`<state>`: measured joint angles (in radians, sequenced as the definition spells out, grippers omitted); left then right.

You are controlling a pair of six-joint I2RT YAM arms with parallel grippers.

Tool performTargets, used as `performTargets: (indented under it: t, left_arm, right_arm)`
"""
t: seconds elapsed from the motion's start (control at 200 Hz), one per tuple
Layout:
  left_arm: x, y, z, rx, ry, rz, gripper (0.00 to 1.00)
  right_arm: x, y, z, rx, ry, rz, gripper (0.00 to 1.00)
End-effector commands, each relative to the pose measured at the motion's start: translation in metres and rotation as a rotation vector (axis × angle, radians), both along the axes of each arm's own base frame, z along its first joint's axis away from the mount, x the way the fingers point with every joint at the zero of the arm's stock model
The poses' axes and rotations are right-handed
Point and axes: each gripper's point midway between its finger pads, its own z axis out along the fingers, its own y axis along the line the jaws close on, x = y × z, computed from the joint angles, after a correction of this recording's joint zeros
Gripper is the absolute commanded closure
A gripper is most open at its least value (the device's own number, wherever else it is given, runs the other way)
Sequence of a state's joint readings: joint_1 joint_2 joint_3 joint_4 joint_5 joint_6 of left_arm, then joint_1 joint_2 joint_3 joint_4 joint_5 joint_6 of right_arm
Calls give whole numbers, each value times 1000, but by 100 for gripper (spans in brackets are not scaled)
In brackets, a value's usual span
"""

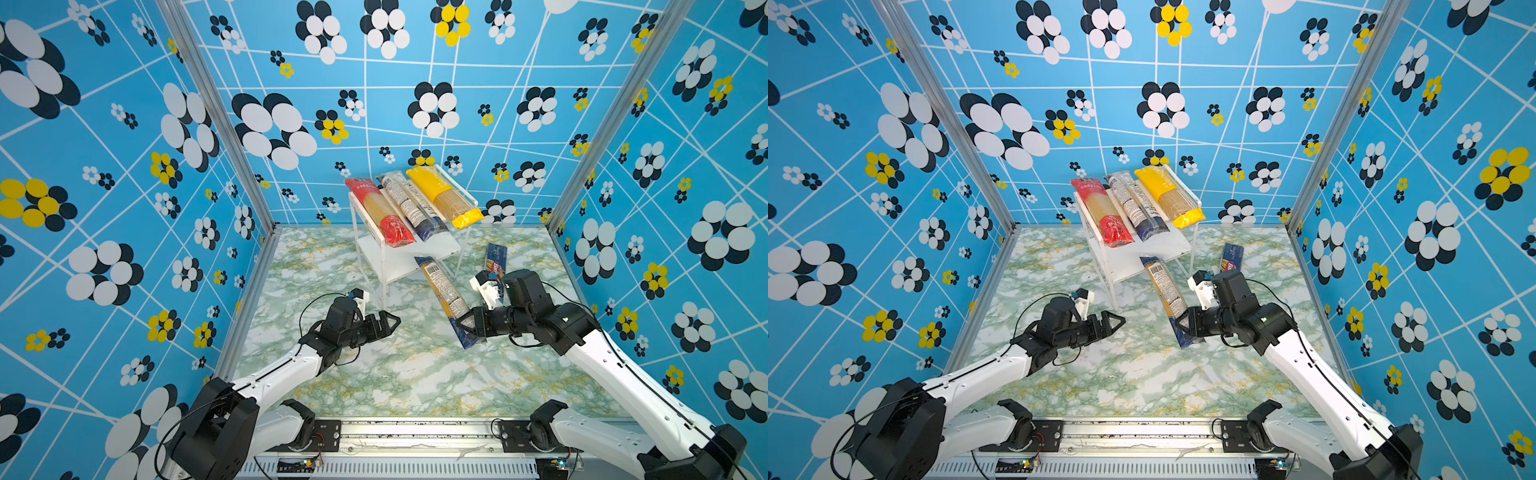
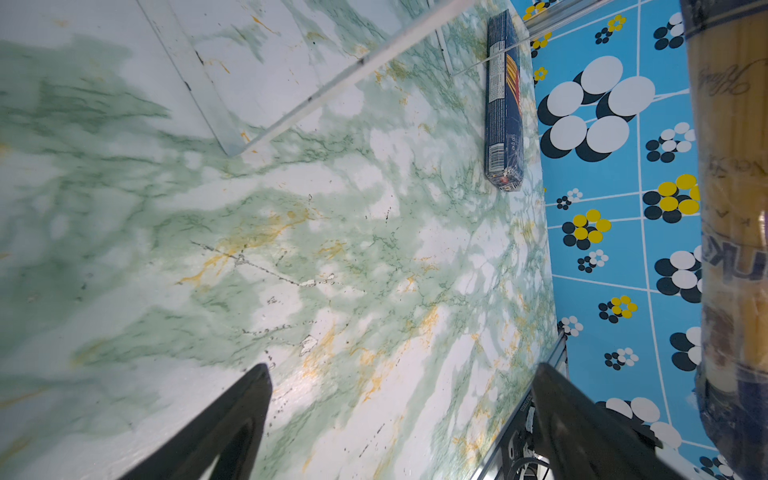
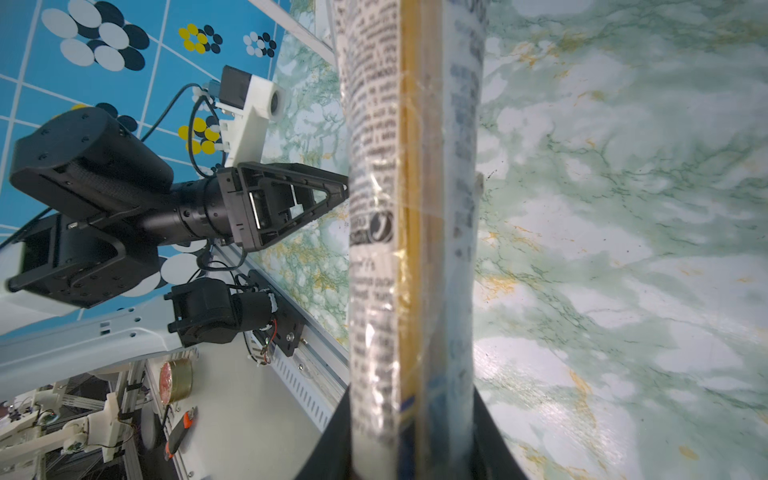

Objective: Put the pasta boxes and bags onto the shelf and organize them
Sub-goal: 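Carry the upright spaghetti bag with the right gripper toward the shelf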

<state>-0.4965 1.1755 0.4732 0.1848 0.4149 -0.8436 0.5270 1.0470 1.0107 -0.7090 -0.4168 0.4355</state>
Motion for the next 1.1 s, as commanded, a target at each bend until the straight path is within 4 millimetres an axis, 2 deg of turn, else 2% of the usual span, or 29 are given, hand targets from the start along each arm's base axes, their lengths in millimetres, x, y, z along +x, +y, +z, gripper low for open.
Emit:
performTargets:
  t: [0.0,0.31,1.095]
  left_arm:
    - [0,5,2,14,-17,0,1]
    - [-1,5,2,13,-15,1,1]
    - [2,5,5,15,-18,2,1]
  right_arm:
    - [19,23,50,178,-141,36,100]
    - [31,37,67,296,-167,39,100]
    - [72,64,73,413,-238,54,100]
